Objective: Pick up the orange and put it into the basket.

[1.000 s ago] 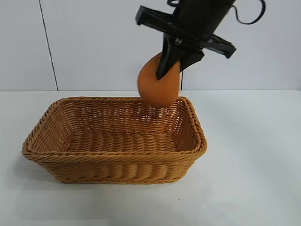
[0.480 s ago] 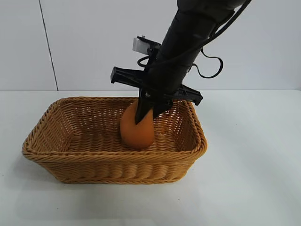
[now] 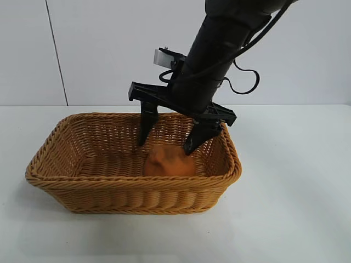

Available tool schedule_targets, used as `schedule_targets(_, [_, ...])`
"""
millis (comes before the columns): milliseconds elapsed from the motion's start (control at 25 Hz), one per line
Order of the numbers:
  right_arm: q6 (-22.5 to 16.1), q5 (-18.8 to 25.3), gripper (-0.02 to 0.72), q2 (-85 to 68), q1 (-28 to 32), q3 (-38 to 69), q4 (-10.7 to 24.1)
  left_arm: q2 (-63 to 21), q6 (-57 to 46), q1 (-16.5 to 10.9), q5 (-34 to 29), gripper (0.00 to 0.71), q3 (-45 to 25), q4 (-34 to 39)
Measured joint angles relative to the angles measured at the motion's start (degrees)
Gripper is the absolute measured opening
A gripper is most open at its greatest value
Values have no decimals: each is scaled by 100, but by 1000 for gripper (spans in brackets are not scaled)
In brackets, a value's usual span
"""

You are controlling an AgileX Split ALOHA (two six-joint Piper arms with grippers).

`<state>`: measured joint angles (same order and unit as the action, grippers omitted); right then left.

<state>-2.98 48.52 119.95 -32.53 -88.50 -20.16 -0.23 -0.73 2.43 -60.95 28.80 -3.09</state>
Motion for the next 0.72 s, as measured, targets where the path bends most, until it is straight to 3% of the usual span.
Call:
schedule_targets(120, [49,596,671,0,0,-453,-7,0,0,0,0,610,0,0])
schedule_targets(320, [90,1524,683,0,0,-1459,191,0,0,0,0,610,0,0])
schedule_targets(400, [-16,1986,683,-12,0,-2082,721,0,0,0,0,610,0,0])
schedule_targets(560, [-385,2040,683,-46,30,-2548,1866,0,0,0,0,610,0,0])
schedule_targets(720, [-474,2088,683,-46,363,-2581,2357,0,0,0,0,610,0,0])
